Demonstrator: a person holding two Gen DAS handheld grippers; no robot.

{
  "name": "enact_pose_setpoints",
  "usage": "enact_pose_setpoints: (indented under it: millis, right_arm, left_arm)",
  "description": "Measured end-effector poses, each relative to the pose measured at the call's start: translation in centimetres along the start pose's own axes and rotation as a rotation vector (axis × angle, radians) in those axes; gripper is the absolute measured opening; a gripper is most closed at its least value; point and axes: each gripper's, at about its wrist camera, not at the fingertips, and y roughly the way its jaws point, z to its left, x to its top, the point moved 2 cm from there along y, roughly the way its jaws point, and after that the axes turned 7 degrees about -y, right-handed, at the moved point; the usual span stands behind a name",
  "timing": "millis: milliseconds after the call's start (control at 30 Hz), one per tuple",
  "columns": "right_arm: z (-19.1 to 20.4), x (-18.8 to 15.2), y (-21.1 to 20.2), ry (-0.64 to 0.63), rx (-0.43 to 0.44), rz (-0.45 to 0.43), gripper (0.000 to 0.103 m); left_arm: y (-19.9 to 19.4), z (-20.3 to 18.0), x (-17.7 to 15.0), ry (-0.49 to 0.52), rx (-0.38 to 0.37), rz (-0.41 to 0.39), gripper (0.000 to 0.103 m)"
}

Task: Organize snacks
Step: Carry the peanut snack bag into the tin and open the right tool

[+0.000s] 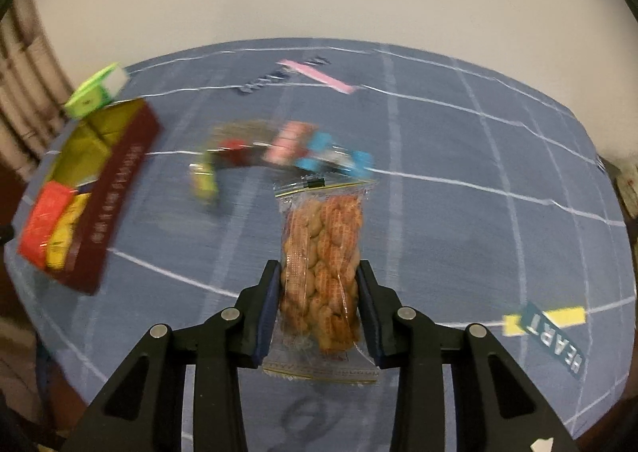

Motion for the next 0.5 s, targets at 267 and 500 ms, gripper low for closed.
enact_pose_setpoints:
  millis: [267,500]
  right_arm:
    - [8.8,3.0,-0.5,-0.127,0.138,-0.026,0.034]
    - [15.4,5.0,-0.5,-0.210,0.211,-0.044,0.034]
  left_arm:
    - [0.0,2.5,-0.4,-0.081,0.014,0.018,0.054]
    - [-0.2,4.4,-0.9,-0.139,0.034,0.026,0.054]
